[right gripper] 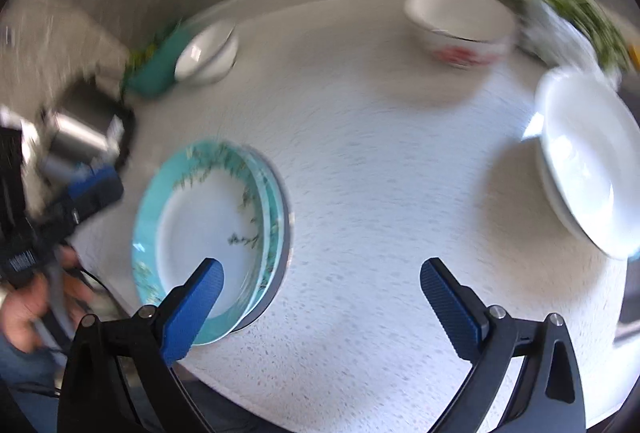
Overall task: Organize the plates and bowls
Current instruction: 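Open both grippers and lift them away from the plate stack, then move both grippers to the white bowl by the sink and grasp its rim, then carry the white bowl with both grippers toward the teal plate stack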
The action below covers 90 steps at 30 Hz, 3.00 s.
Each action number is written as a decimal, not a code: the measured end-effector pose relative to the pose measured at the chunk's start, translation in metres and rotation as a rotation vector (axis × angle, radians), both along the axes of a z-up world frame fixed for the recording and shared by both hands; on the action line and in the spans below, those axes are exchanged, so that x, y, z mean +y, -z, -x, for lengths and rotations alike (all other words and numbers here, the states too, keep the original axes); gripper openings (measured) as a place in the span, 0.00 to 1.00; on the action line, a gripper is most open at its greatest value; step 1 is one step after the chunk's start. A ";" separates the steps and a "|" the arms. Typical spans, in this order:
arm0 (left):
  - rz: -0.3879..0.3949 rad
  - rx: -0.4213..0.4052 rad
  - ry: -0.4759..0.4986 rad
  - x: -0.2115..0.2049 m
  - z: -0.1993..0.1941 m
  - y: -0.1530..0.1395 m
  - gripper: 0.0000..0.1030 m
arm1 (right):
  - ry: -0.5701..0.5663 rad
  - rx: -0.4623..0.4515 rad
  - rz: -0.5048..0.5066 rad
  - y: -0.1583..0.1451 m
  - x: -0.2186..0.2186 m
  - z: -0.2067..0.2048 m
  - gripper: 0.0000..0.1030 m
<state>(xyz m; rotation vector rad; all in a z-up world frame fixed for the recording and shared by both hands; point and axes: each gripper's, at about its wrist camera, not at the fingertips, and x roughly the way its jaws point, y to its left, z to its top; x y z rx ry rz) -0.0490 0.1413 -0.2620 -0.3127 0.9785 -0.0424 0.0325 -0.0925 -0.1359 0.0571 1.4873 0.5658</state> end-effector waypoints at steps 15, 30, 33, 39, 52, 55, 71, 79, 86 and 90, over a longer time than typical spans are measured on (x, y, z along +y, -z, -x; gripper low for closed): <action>0.077 0.128 0.047 -0.204 -0.140 0.024 0.99 | 0.271 -0.024 -0.072 -0.029 -0.278 -0.098 0.85; 0.049 0.255 0.087 -0.266 -0.232 0.103 0.54 | 0.160 0.198 -0.187 0.057 -0.272 -0.135 0.64; 0.058 0.273 0.089 -0.273 -0.238 0.115 0.48 | 0.140 0.222 -0.183 0.065 -0.266 -0.136 0.60; 0.070 0.274 0.104 -0.282 -0.245 0.126 0.39 | 0.128 0.237 -0.175 0.071 -0.262 -0.136 0.47; 0.117 0.273 0.157 -0.298 -0.256 0.124 0.14 | 0.161 0.264 -0.175 0.079 -0.260 -0.140 0.36; 0.125 0.272 0.172 -0.296 -0.256 0.122 0.09 | 0.141 0.269 -0.162 0.079 -0.256 -0.141 0.25; 0.127 0.282 0.173 -0.287 -0.246 0.113 0.08 | 0.135 0.293 -0.118 0.076 -0.248 -0.134 0.18; 0.120 0.308 0.162 -0.278 -0.229 0.108 0.08 | 0.137 0.312 -0.111 0.071 -0.237 -0.118 0.18; 0.125 0.318 0.160 -0.270 -0.215 0.108 0.08 | 0.152 0.315 -0.104 0.072 -0.233 -0.112 0.18; 0.140 0.325 0.155 -0.266 -0.213 0.110 0.08 | 0.144 0.302 -0.095 0.070 -0.230 -0.112 0.18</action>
